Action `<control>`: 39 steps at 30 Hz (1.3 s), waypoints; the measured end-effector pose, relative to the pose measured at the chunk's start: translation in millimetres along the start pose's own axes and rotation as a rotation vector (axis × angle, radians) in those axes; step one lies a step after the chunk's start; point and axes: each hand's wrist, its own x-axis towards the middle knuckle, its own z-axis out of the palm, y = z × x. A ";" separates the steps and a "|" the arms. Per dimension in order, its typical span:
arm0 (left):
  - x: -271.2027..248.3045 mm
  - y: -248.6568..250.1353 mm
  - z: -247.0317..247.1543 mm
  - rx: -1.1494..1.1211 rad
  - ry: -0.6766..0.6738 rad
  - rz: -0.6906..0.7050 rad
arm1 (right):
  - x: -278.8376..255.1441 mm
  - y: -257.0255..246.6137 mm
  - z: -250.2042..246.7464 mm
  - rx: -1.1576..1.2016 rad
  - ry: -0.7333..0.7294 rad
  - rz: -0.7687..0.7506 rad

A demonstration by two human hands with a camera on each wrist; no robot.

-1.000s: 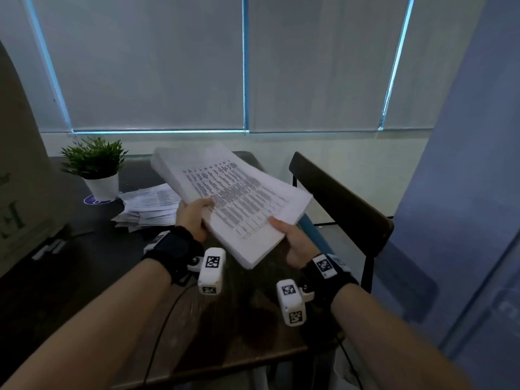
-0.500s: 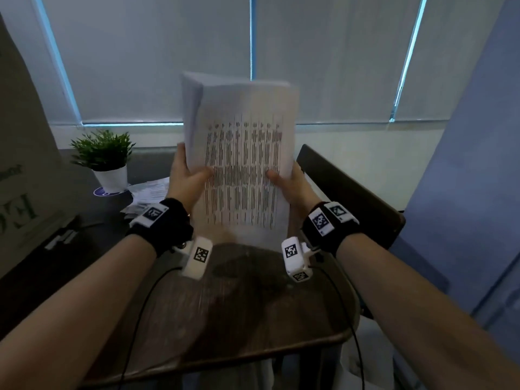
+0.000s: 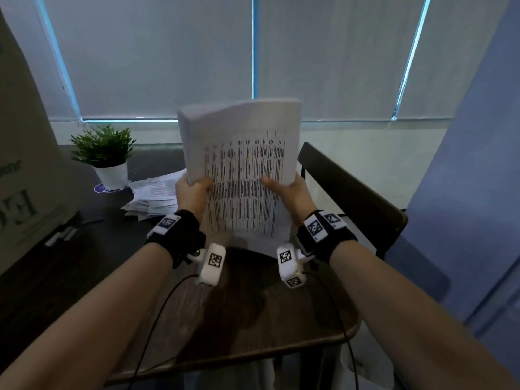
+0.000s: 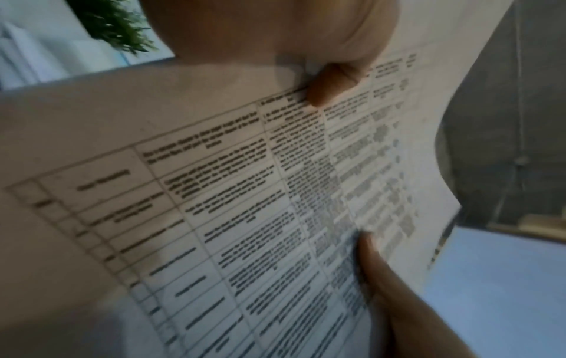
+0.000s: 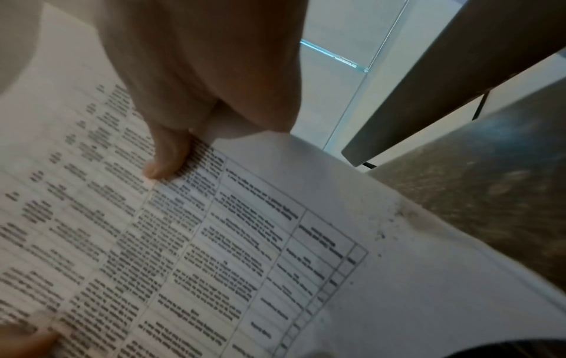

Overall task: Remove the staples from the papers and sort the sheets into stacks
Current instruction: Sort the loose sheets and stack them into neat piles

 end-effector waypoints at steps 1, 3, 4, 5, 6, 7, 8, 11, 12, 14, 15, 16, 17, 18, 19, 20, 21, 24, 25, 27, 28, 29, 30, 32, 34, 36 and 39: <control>3.1 -3.4 -2.2 -0.024 -0.007 -0.014 | -0.4 2.3 -1.8 0.001 -0.031 -0.002; 2.0 -13.6 -8.6 0.010 -0.066 -0.079 | -6.0 11.9 -4.7 -0.032 -0.055 0.033; -0.4 -19.0 -11.0 0.056 -0.103 -0.128 | -9.4 16.9 -5.8 -0.052 -0.063 0.061; -0.6 -26.8 -12.6 0.097 -0.127 -0.165 | -11.6 22.3 -7.1 -0.059 -0.080 0.075; -3.6 -29.3 -12.8 0.117 -0.136 -0.188 | -14.0 25.2 -7.8 -0.055 -0.097 0.064; -3.2 -32.0 -12.8 0.124 -0.129 -0.192 | -15.2 25.5 -7.5 -0.042 -0.101 0.037; -4.5 -29.1 -11.8 0.127 -0.114 -0.191 | -16.1 22.3 -6.6 -0.035 -0.087 0.023; 6.7 -24.1 -11.5 0.158 -0.115 -0.199 | -14.2 16.0 -2.9 0.084 0.000 0.081; 9.1 -21.9 -12.8 0.183 -0.149 -0.213 | -13.6 17.6 -1.5 0.141 0.024 0.103; 15.1 -27.9 -21.7 0.258 -0.200 -0.265 | -13.2 22.8 -0.3 0.220 0.090 0.177; 14.9 -33.8 -28.0 0.270 -0.213 -0.330 | -12.3 27.8 -0.9 0.269 0.122 0.218; 12.4 -39.7 -35.2 0.237 -0.230 -0.422 | -11.4 32.8 -1.5 0.325 0.150 0.261; 9.8 -48.7 -42.9 0.151 -0.256 -0.503 | -10.4 37.8 -2.1 0.385 0.192 0.300; 2.5 -54.4 -48.3 0.010 -0.273 -0.577 | -9.9 41.8 -2.5 0.438 0.249 0.337; -4.4 -59.5 -50.2 -0.167 -0.272 -0.642 | -8.7 46.2 -1.8 0.477 0.305 0.367; -10.6 -63.1 -47.1 -0.346 -0.257 -0.695 | -8.5 49.5 -0.3 0.505 0.360 0.380; -16.9 -62.7 -40.0 -0.484 -0.246 -0.723 | -8.8 52.1 1.6 0.519 0.423 0.381; -40.1 -42.4 1.2 -0.472 -0.276 -0.717 | -14.3 57.8 9.2 0.472 0.627 0.369; -42.7 -39.0 11.9 -0.430 -0.263 -0.696 | -17.0 63.1 11.7 0.459 0.651 0.349; -40.1 -42.8 23.4 -0.302 -0.138 -0.654 | -23.7 70.8 14.4 0.469 0.613 0.329; -34.6 -48.8 24.6 -0.245 -0.066 -0.622 | -27.7 71.0 14.4 0.486 0.559 0.342; -28.4 -54.1 23.0 -0.218 -0.027 -0.577 | -30.2 68.6 11.5 0.513 0.505 0.364; -26.1 -54.2 19.5 -0.193 -0.011 -0.520 | -30.6 65.4 4.6 0.547 0.464 0.393; -19.1 -51.1 9.8 -0.133 -0.014 -0.422 | -28.8 52.4 -17.4 0.651 0.390 0.469; -13.2 -44.9 -10.2 -0.096 -0.061 -0.362 | -25.8 43.4 -48.3 0.733 0.312 0.494; -3.3 -41.0 -38.2 -0.042 -0.101 -0.331 | -27.6 30.5 -74.7 0.705 0.226 0.527; 9.1 -35.0 -72.5 0.057 -0.166 -0.243 | -19.2 10.9 -93.3 0.352 0.019 0.574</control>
